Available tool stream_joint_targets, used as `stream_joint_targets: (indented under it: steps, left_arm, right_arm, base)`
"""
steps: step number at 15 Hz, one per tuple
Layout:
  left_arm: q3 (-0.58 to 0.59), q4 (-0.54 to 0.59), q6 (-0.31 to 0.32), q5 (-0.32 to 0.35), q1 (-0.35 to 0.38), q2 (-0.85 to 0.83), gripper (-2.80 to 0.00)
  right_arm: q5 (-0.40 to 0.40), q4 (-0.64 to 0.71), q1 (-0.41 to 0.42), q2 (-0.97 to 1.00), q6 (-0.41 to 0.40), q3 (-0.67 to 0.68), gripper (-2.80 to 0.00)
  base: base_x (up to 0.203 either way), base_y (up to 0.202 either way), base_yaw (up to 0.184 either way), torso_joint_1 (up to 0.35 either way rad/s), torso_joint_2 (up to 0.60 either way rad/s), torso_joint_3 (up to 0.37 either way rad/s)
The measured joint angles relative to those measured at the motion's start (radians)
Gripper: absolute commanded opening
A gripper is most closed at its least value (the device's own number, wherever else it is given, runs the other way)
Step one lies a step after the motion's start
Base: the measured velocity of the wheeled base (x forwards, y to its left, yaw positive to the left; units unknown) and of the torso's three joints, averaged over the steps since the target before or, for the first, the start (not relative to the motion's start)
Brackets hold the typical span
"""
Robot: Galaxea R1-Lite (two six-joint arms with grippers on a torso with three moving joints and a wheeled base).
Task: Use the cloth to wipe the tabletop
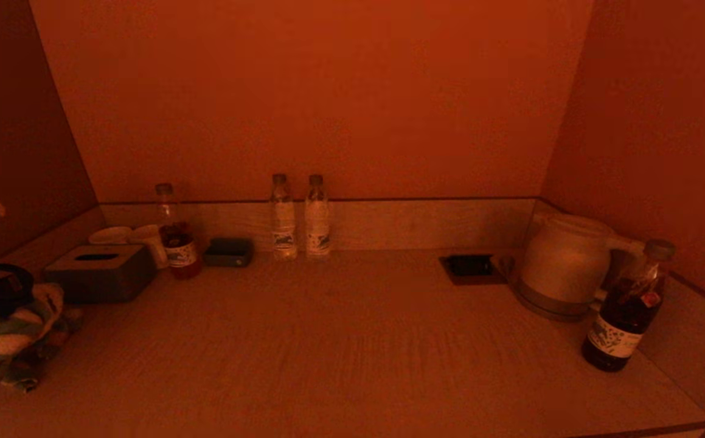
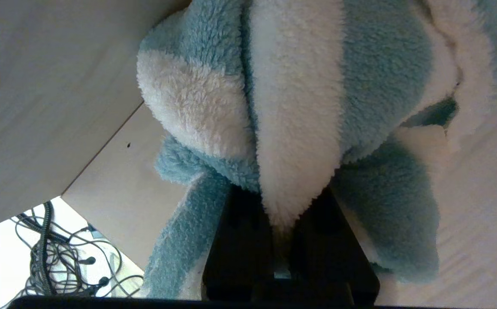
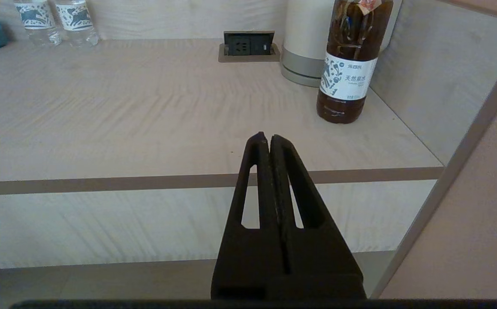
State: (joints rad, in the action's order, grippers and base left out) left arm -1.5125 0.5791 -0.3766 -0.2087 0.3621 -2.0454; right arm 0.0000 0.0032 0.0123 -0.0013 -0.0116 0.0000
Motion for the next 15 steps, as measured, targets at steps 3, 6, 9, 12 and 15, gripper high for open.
stream_joint_targets:
  steps: [3,6,9,12,15]
  left_arm:
    - [-0.004,0.001,-0.001,0.002,0.003,-0.021,0.0]
    - [-0.011,0.003,-0.001,0.004,0.012,-0.029,0.0]
    - [-0.019,0.005,-0.002,0.024,0.016,-0.014,0.0]
    - [-0.031,0.007,0.003,0.06,0.016,0.054,0.0]
    - [-0.038,0.0,0.008,0.089,0.016,0.172,0.0]
  right_arm:
    - [0.0,0.0,0.0,0.0,0.0,0.0,-2.8]
    - [0.0,0.0,0.0,0.0,0.0,0.0,-2.8]
    - [0.0,0.0,0.0,0.0,0.0,0.0,-2.8]
    - [0.0,0.0,0.0,0.0,0.0,0.0,-2.8]
    - [0.0,0.0,0.0,0.0,0.0,0.0,-2.8]
  base:
    - [0.0,0.0,0.0,0.0,0.0,0.0]
    - [0.0,0.0,0.0,0.0,0.0,0.0]
    - [0.0,0.0,0.0,0.0,0.0,0.0]
    - [0.0,0.0,0.0,0.0,0.0,0.0]
    - [0.0,0.0,0.0,0.0,0.0,0.0]
